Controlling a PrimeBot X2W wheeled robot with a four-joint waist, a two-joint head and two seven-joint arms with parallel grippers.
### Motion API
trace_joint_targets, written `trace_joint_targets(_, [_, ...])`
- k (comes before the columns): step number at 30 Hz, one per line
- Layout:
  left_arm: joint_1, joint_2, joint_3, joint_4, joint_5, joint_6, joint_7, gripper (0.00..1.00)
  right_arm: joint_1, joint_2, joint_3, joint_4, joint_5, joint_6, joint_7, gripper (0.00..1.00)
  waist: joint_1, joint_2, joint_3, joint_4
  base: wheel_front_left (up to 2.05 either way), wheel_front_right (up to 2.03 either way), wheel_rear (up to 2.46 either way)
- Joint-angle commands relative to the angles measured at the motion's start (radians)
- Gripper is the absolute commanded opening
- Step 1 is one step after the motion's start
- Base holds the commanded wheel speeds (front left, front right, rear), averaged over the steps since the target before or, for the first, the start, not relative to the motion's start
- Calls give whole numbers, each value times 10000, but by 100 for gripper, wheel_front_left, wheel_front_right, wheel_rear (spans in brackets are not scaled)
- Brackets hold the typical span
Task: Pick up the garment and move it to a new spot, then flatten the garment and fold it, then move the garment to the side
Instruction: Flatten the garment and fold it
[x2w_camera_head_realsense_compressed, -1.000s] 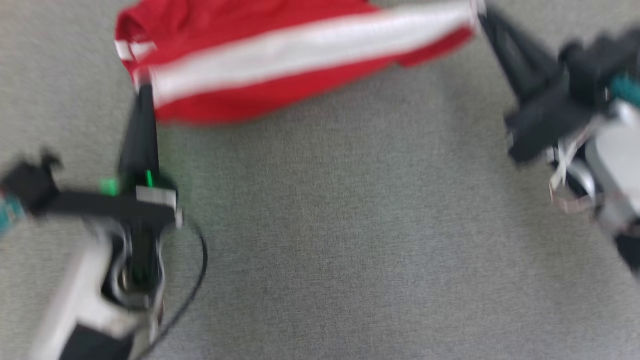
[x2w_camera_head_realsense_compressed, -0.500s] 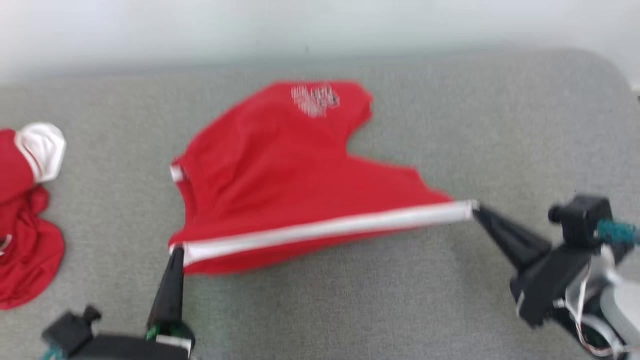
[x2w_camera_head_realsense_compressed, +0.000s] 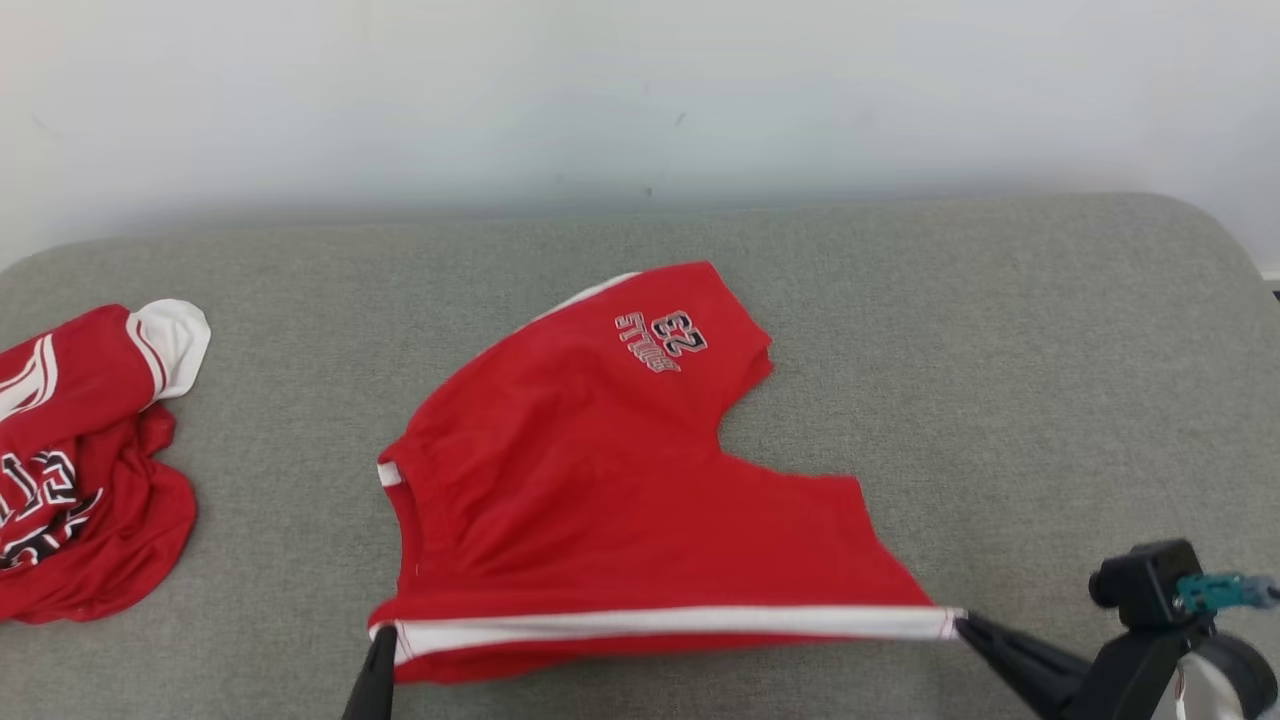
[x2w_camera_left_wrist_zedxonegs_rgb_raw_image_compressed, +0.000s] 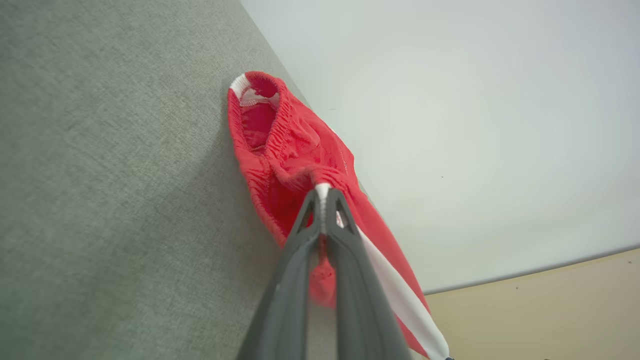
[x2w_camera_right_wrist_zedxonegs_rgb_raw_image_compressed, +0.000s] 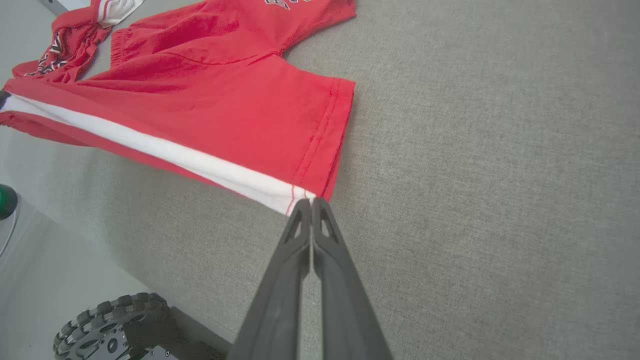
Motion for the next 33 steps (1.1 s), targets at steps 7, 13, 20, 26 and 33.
trace_joint_targets(7, [704, 792, -501, -240, 76, 208, 1026, 0, 1384, 587, -887, -712, 223, -17, 2207, 0, 0, 1, -115, 93, 0, 0, 0])
trace_joint_targets(13, [1232, 1318, -781, -756, -129, 653, 1781, 0, 2751, 1061, -1891, -1506, 260, -17, 4433, 0, 0, 1, -170, 189, 0, 0, 0])
trace_joint_targets(20, [1802, 1677, -679, -1316, -331, 1044, 1993, 0, 3540, 1631, -2845, -2619, 52, -17, 5814, 0, 0, 1, -238, 343, 0, 0, 0])
trace_joint_targets(26, [1696, 1544, -484, -1963, -421, 992, 1782, 0, 2616, 1641, -2928, -3347, -351, -17, 5271, 0, 0, 1, -170, 581, 0, 0, 0])
trace_joint_targets(33, [245, 960, -512, -1703, -13, 903, 1608, 0, 60, 352, -1638, -2450, -814, -17, 3504, 0, 0, 1, 107, 943, 0, 0, 0])
